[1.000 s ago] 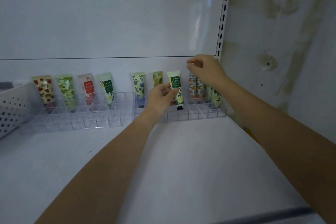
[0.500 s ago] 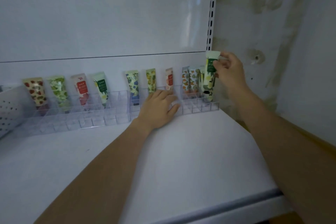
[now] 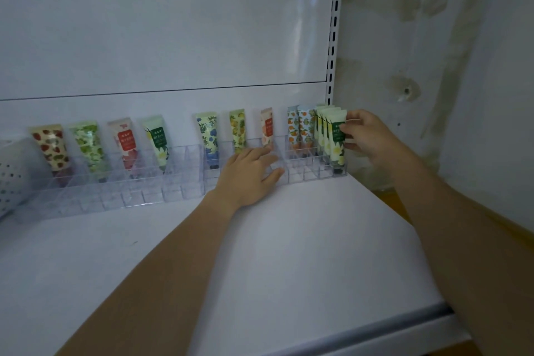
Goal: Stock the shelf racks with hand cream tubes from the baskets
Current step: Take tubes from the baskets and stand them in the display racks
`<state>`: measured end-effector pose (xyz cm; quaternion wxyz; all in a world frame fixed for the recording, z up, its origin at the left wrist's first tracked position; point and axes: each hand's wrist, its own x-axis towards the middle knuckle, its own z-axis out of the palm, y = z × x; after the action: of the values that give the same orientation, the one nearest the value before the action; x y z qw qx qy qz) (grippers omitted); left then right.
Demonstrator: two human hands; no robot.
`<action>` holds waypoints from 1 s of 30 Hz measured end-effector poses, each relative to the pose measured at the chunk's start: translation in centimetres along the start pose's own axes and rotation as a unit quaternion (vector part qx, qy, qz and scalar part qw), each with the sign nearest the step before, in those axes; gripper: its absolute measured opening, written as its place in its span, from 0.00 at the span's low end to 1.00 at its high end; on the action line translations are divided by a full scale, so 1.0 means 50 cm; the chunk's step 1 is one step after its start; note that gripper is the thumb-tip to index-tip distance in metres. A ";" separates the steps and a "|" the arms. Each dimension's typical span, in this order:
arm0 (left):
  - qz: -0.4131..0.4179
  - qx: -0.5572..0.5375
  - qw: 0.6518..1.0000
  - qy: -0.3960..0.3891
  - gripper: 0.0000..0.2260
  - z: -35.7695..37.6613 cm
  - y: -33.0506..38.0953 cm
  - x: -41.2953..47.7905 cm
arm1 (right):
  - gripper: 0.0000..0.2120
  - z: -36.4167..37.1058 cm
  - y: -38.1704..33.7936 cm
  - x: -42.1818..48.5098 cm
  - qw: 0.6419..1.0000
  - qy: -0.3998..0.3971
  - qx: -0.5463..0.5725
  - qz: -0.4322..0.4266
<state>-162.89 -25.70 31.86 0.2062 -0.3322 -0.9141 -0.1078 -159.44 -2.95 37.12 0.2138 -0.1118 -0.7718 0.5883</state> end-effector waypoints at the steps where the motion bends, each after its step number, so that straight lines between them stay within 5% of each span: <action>1: 0.000 0.000 1.000 0.000 0.20 0.001 -0.001 0.000 | 0.08 -0.001 0.000 0.000 1.000 -0.010 -0.003 0.004; 9: -0.004 -0.017 1.000 0.024 0.21 -0.002 0.004 -0.004 | 0.14 -0.003 -0.004 0.002 0.997 0.017 -0.071 -0.014; 15: -0.018 0.010 0.996 0.087 0.19 -0.091 0.000 0.010 | 0.20 0.028 -0.053 -0.053 0.930 0.156 -0.173 -0.283; 21: -0.048 0.094 0.991 0.080 0.20 -0.310 -0.154 -0.042 | 0.18 0.196 -0.152 -0.123 0.843 0.004 -0.271 -0.465; 30: -0.220 0.136 0.965 -0.047 0.16 -0.570 -0.480 -0.315 | 0.16 0.587 -0.318 -0.254 0.800 -0.297 -0.238 -0.463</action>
<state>-158.88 -62.22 48.77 0.1775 -0.0967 -0.9793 -0.0095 -160.52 -38.08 43.43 0.1875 0.3919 -0.8731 0.2211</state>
